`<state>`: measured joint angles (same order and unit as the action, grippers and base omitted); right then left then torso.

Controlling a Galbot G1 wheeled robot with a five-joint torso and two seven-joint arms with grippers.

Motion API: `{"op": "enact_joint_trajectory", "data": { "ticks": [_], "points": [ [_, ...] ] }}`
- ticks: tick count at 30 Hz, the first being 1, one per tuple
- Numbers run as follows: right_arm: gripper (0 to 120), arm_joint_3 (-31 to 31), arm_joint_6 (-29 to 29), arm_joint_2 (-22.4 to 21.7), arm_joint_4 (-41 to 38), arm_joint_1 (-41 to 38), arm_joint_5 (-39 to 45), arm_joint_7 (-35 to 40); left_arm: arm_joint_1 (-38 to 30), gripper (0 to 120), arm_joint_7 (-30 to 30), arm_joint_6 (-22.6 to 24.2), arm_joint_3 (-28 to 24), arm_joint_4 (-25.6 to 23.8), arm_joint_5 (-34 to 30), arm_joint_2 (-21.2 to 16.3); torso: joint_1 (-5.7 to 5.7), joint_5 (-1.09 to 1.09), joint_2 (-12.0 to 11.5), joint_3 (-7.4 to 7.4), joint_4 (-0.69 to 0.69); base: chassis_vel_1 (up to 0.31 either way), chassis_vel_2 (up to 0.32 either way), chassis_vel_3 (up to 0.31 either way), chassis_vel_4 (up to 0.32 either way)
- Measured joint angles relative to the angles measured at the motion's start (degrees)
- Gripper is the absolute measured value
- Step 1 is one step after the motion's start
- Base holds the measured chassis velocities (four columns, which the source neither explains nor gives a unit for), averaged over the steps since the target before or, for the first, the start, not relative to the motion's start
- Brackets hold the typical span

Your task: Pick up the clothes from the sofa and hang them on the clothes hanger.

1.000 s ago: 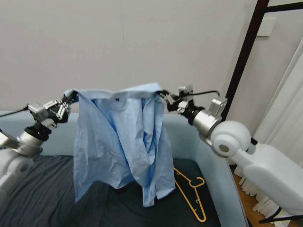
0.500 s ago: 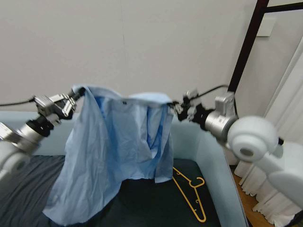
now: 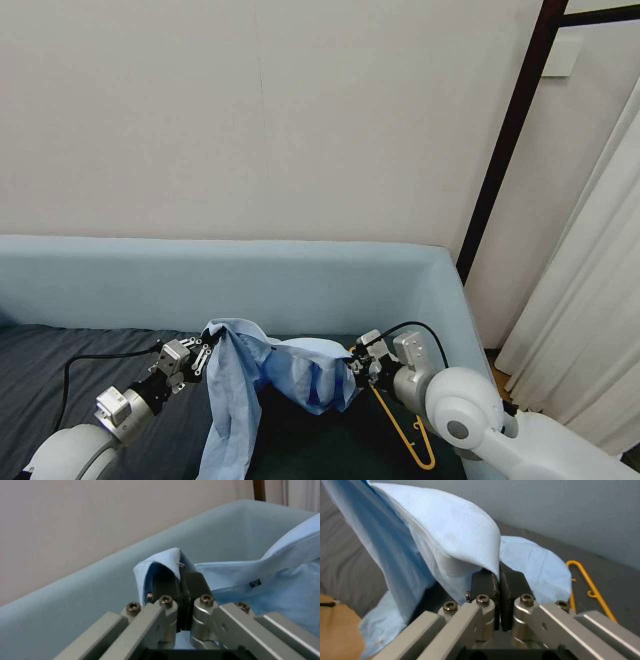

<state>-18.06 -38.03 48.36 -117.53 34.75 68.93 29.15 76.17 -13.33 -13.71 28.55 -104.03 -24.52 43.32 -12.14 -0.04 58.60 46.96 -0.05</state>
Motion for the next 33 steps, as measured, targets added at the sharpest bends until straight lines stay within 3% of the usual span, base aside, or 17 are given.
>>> {"op": "enact_joint_trajectory", "data": {
  "ticks": [9,16,19,21,25,33],
  "points": [
    [34,2.3,-3.5,-3.1,0.8,5.6,3.0,5.2,-3.0,0,-0.4,-0.6,0.0,4.3,-0.1,-0.4,0.00,0.00,0.0,0.00,-0.03,0.000,0.000,0.000,0.000],
    [55,5.5,-4.0,-5.3,3.9,10.6,-0.9,1.8,-3.7,0,-0.7,-0.7,-0.2,4.7,-0.6,-1.0,0.00,0.01,0.0,0.00,-0.04,0.000,0.000,0.000,0.000],
    [73,6.6,-4.0,-5.3,7.5,11.0,-2.3,0.0,-3.8,0,-0.9,-0.8,-0.3,4.3,-1.0,-1.5,0.00,0.00,0.0,0.00,-0.03,0.000,0.000,0.000,0.000],
    [76,6.6,-4.0,-4.9,9.9,10.4,-3.4,-0.8,-3.8,0,-1.0,-0.8,-0.3,3.9,-1.3,-1.7,0.00,0.00,0.0,0.00,-0.02,0.000,0.000,0.000,0.000],
    [95,7.2,-4.0,-0.6,25.5,7.7,-10.6,-8.9,-3.4,0,-1.3,-1.6,-0.5,1.2,-2.9,-2.4,-0.01,0.00,0.0,0.00,-0.02,0.000,0.000,0.000,0.000],
    [100,10.3,-3.5,7.7,37.1,7.7,-12.7,-11.1,-3.5,0,-1.3,-2.3,-0.7,0.1,-3.5,-3.5,-0.01,0.00,0.0,0.00,-0.01,0.000,0.000,0.000,0.000]
  ]
}}
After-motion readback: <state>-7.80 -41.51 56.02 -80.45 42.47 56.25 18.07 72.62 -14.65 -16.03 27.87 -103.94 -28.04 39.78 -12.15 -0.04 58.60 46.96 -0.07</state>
